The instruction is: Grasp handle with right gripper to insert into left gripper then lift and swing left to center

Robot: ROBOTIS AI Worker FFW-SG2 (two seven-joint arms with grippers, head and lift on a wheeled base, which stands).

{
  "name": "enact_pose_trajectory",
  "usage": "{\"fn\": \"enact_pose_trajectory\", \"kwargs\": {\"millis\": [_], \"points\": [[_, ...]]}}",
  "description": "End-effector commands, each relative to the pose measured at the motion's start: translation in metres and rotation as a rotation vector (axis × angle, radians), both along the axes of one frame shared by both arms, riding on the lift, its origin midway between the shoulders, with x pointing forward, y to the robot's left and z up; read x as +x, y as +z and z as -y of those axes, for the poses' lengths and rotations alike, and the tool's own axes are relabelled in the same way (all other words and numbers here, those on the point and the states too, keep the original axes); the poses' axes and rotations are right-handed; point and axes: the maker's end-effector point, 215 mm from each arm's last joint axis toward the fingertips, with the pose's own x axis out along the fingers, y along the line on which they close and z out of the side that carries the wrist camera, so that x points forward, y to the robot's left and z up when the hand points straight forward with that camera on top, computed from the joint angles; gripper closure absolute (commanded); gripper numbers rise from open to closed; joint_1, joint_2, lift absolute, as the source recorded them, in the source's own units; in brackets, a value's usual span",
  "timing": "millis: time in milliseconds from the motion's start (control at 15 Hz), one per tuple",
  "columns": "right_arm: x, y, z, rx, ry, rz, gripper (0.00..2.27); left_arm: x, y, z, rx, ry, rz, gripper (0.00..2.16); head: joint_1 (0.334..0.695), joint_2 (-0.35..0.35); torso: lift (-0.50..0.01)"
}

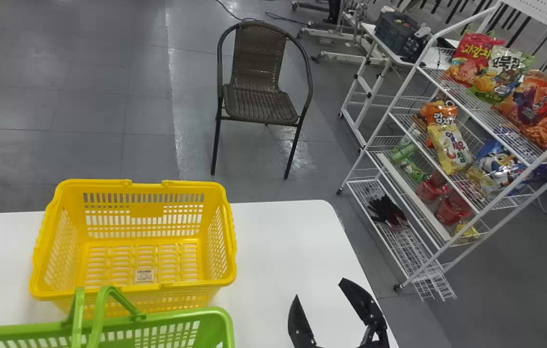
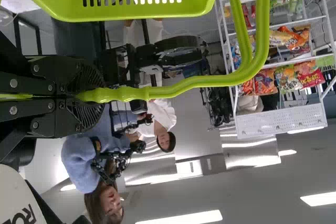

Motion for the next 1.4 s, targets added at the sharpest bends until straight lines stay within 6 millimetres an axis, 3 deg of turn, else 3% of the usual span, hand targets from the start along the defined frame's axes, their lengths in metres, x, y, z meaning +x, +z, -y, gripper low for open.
{"fn": "enact_pose_trajectory", "kwargs": {"millis": [0,1333], "points": [[0.0,0.0,0.0,0.0,0.0,0.0,0.09,-0.001,0.0009,-0.0006,-0.005,-0.003,-0.004,2.14,0.695,-0.35,0.0],[0.0011,0.0005,0.0011,0.001,-0.002,0.002,0.09,0.003,-0.0003,-0.0034,-0.022,0.007,-0.022,2.14,0.695,-0.35,0.0]]}}
